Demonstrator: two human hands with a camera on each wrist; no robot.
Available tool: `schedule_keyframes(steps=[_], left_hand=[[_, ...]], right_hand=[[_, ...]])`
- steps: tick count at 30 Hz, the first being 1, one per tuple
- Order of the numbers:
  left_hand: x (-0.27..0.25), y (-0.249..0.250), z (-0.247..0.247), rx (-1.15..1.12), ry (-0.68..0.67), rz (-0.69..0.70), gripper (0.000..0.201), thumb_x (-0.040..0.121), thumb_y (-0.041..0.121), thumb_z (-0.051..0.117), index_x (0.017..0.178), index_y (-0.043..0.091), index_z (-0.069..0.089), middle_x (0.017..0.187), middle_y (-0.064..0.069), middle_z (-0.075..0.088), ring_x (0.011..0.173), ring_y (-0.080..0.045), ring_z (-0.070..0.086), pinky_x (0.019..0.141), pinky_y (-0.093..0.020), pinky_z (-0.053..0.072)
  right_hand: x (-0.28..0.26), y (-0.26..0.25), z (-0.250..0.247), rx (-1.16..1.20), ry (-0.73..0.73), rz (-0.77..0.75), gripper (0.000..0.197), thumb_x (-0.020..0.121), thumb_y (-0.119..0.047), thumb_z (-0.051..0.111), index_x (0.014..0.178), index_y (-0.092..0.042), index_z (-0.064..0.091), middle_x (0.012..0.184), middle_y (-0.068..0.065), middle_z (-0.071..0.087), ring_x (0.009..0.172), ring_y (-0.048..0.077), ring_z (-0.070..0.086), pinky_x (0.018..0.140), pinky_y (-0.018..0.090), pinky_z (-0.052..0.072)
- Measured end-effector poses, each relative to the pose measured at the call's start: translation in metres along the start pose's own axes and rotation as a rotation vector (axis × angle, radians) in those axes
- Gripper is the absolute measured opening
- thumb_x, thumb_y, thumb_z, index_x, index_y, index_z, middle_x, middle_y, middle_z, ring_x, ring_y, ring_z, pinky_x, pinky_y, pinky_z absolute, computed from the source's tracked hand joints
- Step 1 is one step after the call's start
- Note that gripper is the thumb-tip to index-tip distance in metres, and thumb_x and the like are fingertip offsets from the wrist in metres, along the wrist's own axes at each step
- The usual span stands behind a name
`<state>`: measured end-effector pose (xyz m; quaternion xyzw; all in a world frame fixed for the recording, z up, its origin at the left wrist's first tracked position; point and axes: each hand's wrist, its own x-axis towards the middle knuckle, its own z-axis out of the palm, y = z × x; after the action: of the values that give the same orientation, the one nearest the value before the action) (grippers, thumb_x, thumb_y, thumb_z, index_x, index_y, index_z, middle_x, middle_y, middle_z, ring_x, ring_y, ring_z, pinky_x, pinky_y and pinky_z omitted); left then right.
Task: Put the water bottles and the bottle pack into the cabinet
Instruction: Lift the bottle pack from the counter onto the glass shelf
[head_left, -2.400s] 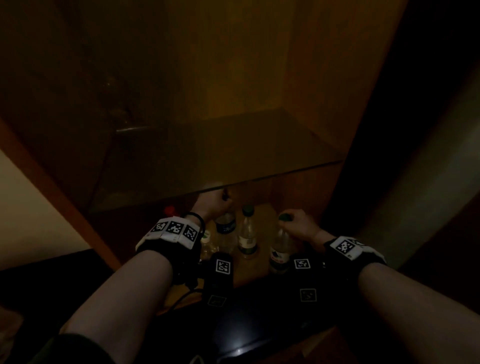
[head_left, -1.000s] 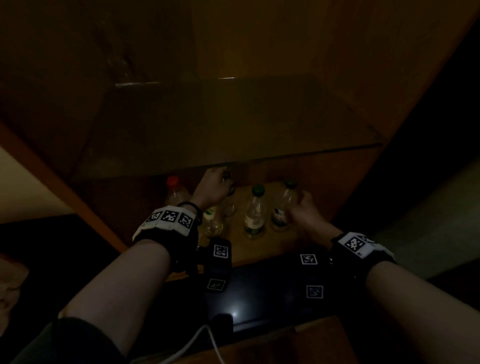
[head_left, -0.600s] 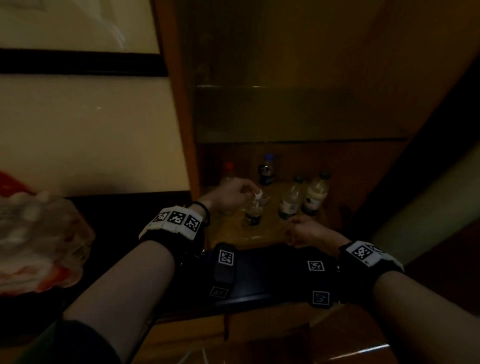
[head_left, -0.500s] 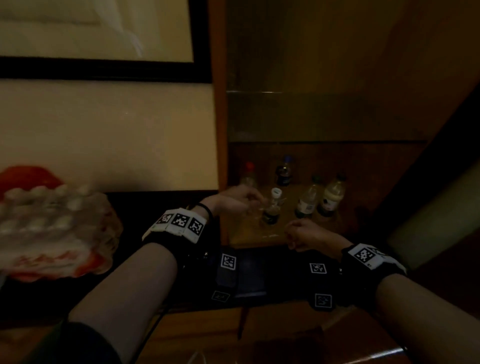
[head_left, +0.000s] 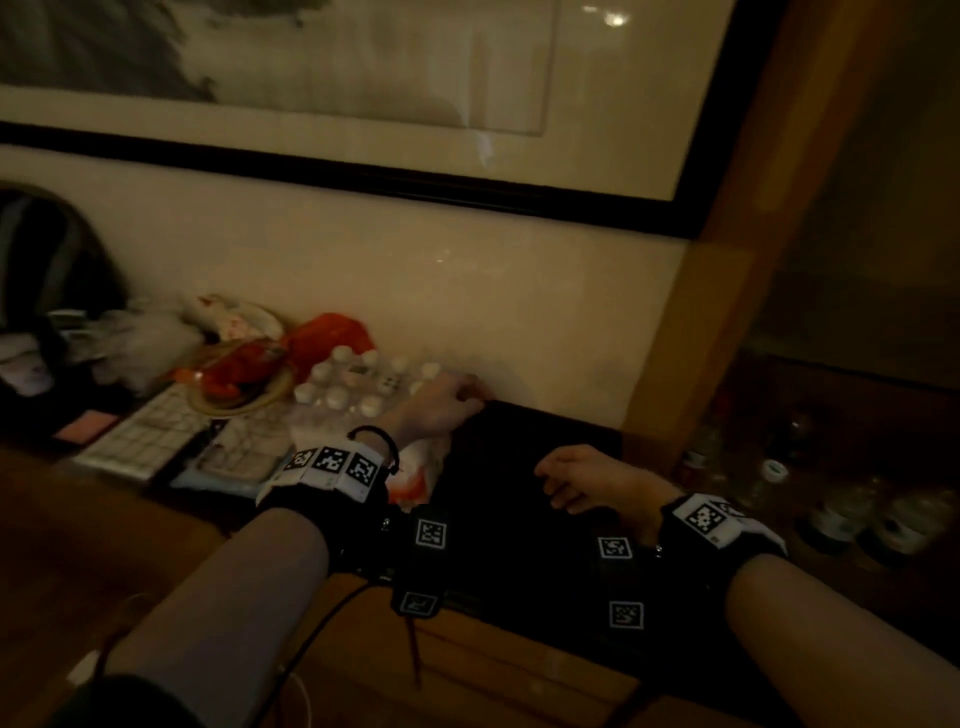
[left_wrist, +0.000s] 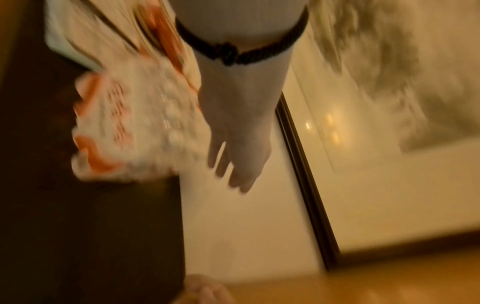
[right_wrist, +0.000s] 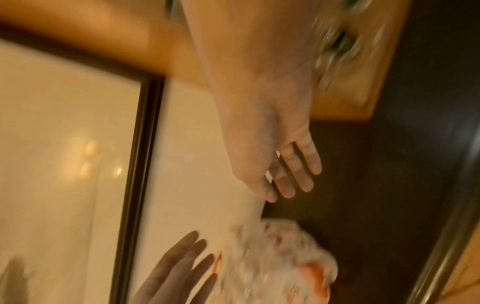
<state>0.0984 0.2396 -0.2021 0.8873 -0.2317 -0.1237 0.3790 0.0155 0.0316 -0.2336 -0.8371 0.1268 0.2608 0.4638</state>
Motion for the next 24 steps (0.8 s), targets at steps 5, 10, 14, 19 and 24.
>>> schedule_keyframes(steps=[5, 10, 14, 19, 24], left_hand=[[0.000, -0.058, -0.060, -0.037, 0.217, -0.200, 0.031, 0.096, 0.013, 0.049, 0.126, 0.012, 0.058, 0.120, -0.006, 0.058, 0.115, -0.025, 0.057, 0.094, -0.035, 0.048], [0.033, -0.121, -0.100, 0.076, 0.391, -0.395, 0.042, 0.094, 0.029, 0.054, 0.133, 0.012, 0.052, 0.137, -0.013, 0.048, 0.127, -0.033, 0.046, 0.101, -0.043, 0.043], [0.060, -0.166, -0.118, 0.127, 0.409, -0.496, 0.059, 0.089, 0.039, 0.052, 0.138, 0.007, 0.045, 0.140, -0.019, 0.046, 0.129, -0.038, 0.044, 0.102, -0.046, 0.041], [0.080, -0.217, -0.122, 0.068, 0.402, -0.578, 0.072, 0.075, 0.066, 0.045, 0.125, 0.015, 0.055, 0.128, -0.014, 0.058, 0.117, -0.034, 0.055, 0.100, -0.050, 0.045], [0.088, -0.241, -0.127, 0.019, 0.344, -0.610, 0.063, 0.085, 0.055, 0.057, 0.122, 0.004, 0.058, 0.123, -0.017, 0.062, 0.107, -0.032, 0.058, 0.083, -0.036, 0.043]], right_hand=[[0.058, -0.054, 0.026, -0.034, -0.006, -0.048, 0.026, 0.098, -0.030, 0.045, 0.121, -0.019, 0.051, 0.098, 0.000, 0.055, 0.081, 0.014, 0.056, 0.074, 0.029, 0.049], [0.123, -0.097, 0.033, 0.064, -0.091, -0.046, 0.062, 0.094, -0.042, 0.052, 0.147, -0.024, 0.025, 0.137, 0.006, 0.044, 0.115, 0.025, 0.050, 0.096, 0.042, 0.049], [0.170, -0.119, 0.036, 0.131, -0.173, 0.014, 0.101, 0.079, -0.064, 0.058, 0.151, -0.036, -0.008, 0.157, 0.004, 0.023, 0.134, 0.037, 0.039, 0.098, 0.052, 0.046], [0.212, -0.130, 0.046, -0.039, -0.235, 0.144, 0.113, 0.056, -0.087, 0.055, 0.148, -0.031, 0.022, 0.151, 0.007, 0.032, 0.129, 0.036, 0.044, 0.097, 0.048, 0.046], [0.236, -0.126, 0.068, -0.235, -0.311, 0.208, 0.086, 0.061, -0.075, 0.066, 0.128, -0.025, 0.047, 0.138, 0.005, 0.050, 0.120, 0.029, 0.051, 0.099, 0.043, 0.048]])
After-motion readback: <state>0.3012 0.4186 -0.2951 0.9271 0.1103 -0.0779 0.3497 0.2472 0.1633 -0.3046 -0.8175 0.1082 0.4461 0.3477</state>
